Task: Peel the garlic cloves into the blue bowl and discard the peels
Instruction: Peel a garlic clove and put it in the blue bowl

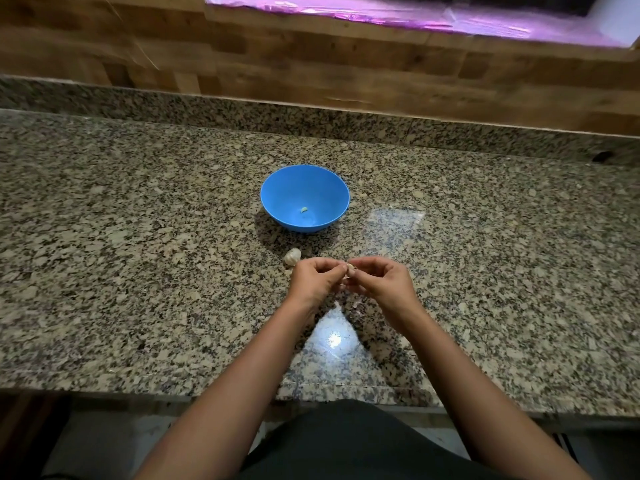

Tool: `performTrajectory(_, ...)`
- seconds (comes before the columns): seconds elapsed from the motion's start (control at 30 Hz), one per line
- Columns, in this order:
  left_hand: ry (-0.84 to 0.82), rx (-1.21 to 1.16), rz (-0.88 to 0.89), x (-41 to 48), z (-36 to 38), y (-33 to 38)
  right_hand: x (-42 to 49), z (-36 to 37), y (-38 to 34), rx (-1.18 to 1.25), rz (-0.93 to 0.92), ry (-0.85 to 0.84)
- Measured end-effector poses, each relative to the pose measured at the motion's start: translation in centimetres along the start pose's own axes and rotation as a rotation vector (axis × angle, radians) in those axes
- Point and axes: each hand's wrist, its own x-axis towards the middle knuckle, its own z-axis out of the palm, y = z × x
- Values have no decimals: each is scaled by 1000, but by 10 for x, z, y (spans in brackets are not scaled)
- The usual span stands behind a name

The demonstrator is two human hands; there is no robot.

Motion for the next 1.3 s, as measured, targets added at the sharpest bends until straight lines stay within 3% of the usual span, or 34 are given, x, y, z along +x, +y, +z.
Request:
performTrajectory(0.37, -37, 22, -26, 0, -3, 5, 1, -4, -4, -12, 31, -24)
performTrajectory(0.67, -64, 79, -1, 0, -1, 5, 2, -5, -7, 208, 119, -26)
performTrajectory(0.87, -6, -178, -11, -5, 5, 1, 1, -4, -5, 302, 115, -36)
performTrajectory(0.97, 21, -201, -47, -5, 8, 4, 0, -2, -8, -60, -35, 18)
performTrajectory(1.07, 68, -231, -94, -2, 13, 11, 0, -1, -6, -675, -454, 76)
performTrajectory(1.13, 78, -272, -122, -1, 16, 16, 2, -2, -1, -874, -730, 110)
performTrajectory(1.17, 84, -281, -121, 0, 17, 16, 2, 0, 2, -875, -765, 133)
performTrajectory(1.2, 95, -274, -106, 0, 19, 16, 0, 2, 2, -795, -698, 156)
performTrajectory(1.3, 166, -190, -34, 0, 21, 9, 0, 11, -1, -330, -275, 180)
